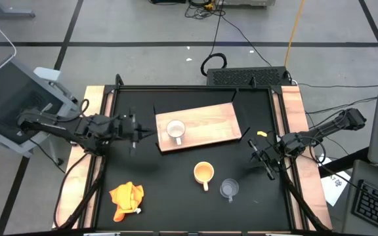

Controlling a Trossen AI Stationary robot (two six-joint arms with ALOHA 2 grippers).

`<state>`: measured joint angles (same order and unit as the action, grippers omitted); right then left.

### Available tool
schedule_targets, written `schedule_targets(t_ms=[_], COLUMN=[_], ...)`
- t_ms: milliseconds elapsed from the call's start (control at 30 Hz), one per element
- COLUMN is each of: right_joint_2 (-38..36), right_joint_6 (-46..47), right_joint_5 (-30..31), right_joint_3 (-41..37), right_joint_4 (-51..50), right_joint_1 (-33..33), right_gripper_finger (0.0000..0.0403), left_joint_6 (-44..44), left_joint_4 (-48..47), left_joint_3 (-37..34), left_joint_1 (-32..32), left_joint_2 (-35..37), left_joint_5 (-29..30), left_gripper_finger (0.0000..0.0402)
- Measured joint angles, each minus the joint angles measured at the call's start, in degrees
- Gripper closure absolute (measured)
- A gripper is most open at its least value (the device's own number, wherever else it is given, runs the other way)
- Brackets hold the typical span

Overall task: Stack small to large cups/mugs on shelf
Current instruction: Put the yellow mug on the shelf

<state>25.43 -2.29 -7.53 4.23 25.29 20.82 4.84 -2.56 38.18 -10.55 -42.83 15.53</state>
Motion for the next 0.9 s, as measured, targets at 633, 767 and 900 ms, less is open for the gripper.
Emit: schedule_targets(t_ms=[633, 767, 900], right_joint_2=[0.01, 0.04, 0.07], right_joint_6=[-2.33, -3.14, -3.08], right_joint_5=[0.01, 0.02, 0.02], right_joint_3=[-0.07, -0.9, -1.04], right_joint_4=[-2.16, 0.0, 0.1], right_joint_1=[0.01, 0.0, 0.0], right_gripper_finger=[0.0403, 0.0403, 0.0403], left_joint_6=[-3.48, -3.54, -4.22], left_joint_4=[12.45, 15.73, 18.2], left_joint_3=[-26.04, -31.14, -35.21], left_joint_1=[0.68, 0.68, 0.68], left_joint_2=[16.93, 18.58, 19.92], left_joint_5=[4.83, 4.97, 4.06], left_gripper_finger=[0.0401, 0.0401, 0.0401])
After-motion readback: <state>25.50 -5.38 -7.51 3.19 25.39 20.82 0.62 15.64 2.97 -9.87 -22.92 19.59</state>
